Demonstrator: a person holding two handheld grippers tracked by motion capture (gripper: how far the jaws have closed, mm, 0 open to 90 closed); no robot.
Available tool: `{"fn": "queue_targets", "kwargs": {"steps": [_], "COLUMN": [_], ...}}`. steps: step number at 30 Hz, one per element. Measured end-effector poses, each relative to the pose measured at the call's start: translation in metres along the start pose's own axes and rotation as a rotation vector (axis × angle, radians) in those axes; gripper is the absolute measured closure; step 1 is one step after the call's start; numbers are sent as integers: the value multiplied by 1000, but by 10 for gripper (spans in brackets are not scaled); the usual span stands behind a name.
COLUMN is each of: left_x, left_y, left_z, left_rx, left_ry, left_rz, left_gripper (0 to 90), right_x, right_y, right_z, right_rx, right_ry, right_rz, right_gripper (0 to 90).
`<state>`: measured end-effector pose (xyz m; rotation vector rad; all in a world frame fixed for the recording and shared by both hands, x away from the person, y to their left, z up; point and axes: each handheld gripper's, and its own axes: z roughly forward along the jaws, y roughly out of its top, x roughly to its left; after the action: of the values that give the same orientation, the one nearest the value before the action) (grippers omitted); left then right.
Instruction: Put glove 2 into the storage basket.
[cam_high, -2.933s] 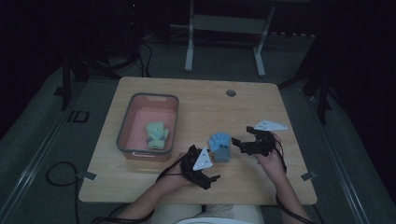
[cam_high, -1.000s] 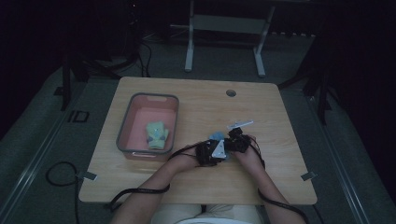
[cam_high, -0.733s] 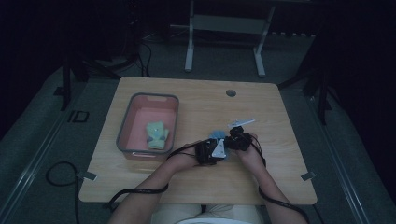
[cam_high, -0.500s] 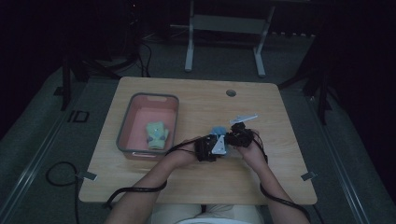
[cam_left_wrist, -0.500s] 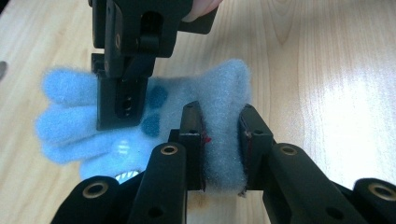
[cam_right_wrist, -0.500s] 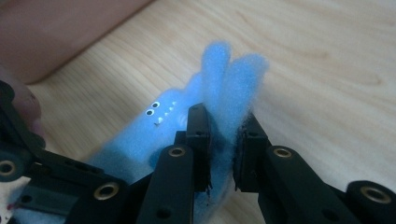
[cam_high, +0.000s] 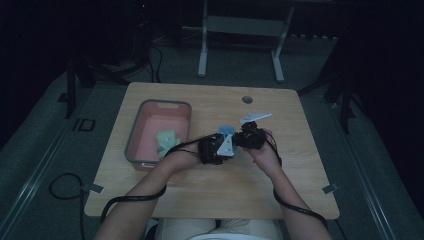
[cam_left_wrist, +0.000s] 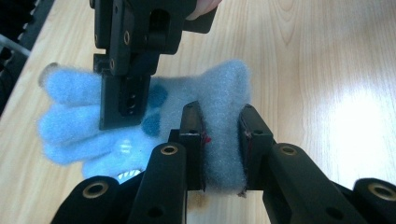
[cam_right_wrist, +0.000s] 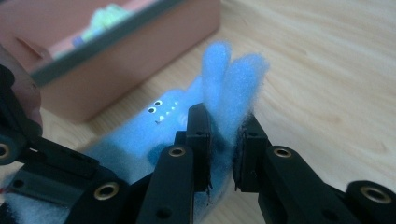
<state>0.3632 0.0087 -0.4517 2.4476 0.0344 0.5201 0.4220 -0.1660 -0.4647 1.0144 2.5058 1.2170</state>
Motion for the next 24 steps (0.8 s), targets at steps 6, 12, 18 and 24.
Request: {"fn": "queue_targets", "kwargs": {"steps": [6,12,18,24], "left_x": [7,16,19,21], "left_y": [-2,-9,-19,-35], "left_z": [-18,-39,-57,-74], "left_rx": [21,44,73,97], "left_ry": [30,57,83,96], "left_rz": [-3,1,2,-13], "left_gripper": [753,753,753,752], "right_x": [10,23,34,48], "right_y": [21,45,59,72], "right_z": [1,6,17,31], "right_rx": [-17,-31,-46,-48], "right_ry": [6,14,35,49], "right_rz": [-34,-67,-80,-106], "right_gripper": [793,793,792,793]}}
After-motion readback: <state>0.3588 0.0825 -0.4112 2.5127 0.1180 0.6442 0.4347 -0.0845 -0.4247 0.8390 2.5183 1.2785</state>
